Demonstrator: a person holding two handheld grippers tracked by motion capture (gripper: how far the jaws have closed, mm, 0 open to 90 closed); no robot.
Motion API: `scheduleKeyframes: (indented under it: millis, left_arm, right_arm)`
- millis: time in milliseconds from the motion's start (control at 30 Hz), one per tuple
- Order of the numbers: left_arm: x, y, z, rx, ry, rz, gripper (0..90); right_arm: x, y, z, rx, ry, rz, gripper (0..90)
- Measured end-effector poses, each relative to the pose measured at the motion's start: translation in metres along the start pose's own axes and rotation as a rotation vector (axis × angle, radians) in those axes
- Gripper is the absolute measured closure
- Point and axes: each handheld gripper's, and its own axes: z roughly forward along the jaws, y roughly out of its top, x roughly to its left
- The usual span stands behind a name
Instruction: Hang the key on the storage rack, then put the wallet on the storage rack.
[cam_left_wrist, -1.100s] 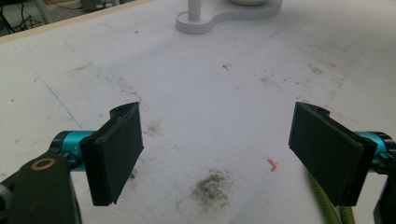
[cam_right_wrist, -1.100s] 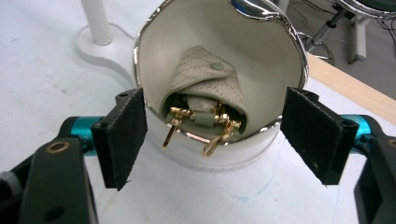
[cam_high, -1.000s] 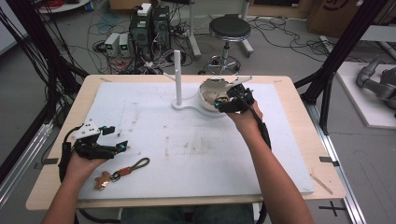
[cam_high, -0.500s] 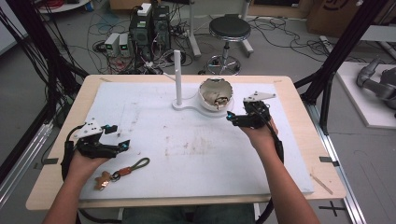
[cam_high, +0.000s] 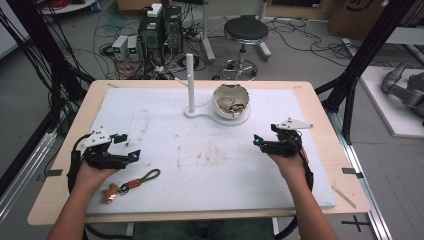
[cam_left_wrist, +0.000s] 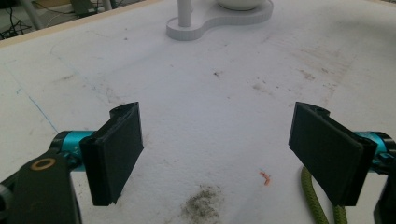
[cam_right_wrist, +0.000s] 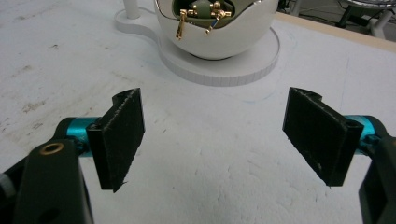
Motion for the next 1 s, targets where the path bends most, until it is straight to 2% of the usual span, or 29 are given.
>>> scheduleKeyframes:
  millis: [100,200,433,800,1000]
  left_arm:
    - [0.0,0.0,0.001,-0.001,-0.006,0.003,17.6]
    - [-0.001,0.0,0.001,-0.002,-0.009,0.002,17.6]
    - [-0.001,0.0,0.0,-0.005,-0.008,-0.003,17.5]
    - [-0.005,0.001,0.0,-0.003,-0.008,-0.001,17.6]
    - [-0.008,-0.003,-0.008,-0.007,0.0,-0.006,17.6]
  right_arm:
    - [0.0,-0.006,-0.003,-0.014,0.009,0.019,20.4]
    - [0.002,-0.01,-0.004,-0.022,0.021,0.005,20.3]
    - [-0.003,-0.011,-0.011,-0.058,0.0,0.0,19.6]
    - [-0.011,-0.017,-0.013,-0.059,-0.007,0.004,19.6]
    - [-0.012,-0.016,-0.012,-0.063,-0.023,0.012,19.6]
